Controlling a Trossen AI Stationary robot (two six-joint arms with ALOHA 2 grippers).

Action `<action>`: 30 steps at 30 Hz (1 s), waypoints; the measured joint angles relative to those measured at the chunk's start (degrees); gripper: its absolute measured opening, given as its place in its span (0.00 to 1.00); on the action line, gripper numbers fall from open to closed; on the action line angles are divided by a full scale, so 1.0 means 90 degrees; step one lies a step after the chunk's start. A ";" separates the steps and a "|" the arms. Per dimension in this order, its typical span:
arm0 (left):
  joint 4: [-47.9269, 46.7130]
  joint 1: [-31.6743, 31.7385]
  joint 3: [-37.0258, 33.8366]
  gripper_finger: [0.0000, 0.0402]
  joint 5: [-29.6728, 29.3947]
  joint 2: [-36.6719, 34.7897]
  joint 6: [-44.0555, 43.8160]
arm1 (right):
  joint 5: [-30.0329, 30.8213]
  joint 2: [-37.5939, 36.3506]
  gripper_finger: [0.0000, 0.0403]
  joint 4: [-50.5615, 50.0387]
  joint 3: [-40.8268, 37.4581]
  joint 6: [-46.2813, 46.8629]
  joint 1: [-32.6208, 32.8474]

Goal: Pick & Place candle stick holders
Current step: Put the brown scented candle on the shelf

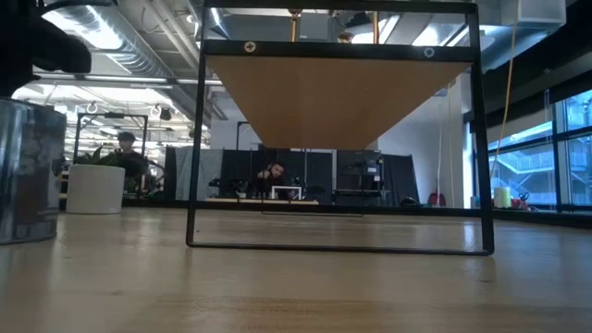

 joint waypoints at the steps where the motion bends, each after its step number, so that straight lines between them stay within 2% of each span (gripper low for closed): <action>1: 0.0069 0.0000 0.0000 0.00 -0.0015 0.0000 0.0007 | 0.0002 0.0000 0.32 0.0002 0.0000 0.0000 -0.0011; 10: 0.1215 0.0000 0.0000 0.00 -0.0339 0.0028 0.0440 | 0.0075 0.0000 0.32 0.0046 0.0000 -0.0022 -0.0028; 19: 0.2153 -0.0006 0.0000 0.00 -0.0248 0.0214 0.0837 | 0.0077 0.0000 0.32 0.0051 0.0000 -0.0034 -0.0028; 22: 0.2027 -0.0040 0.0100 0.00 -0.0792 0.0216 0.0951 | 0.0080 0.0000 0.32 0.0066 0.0000 -0.0034 -0.0025; 26: 0.1034 -0.0047 0.0607 0.00 -0.1491 0.0197 0.1021 | 0.0075 0.0000 0.32 0.0086 0.0000 -0.0034 -0.0025; 30: 0.0951 0.0034 0.1279 0.00 -0.1859 0.0197 0.2284 | 0.0032 0.0000 0.32 0.0092 0.0000 -0.0035 -0.0013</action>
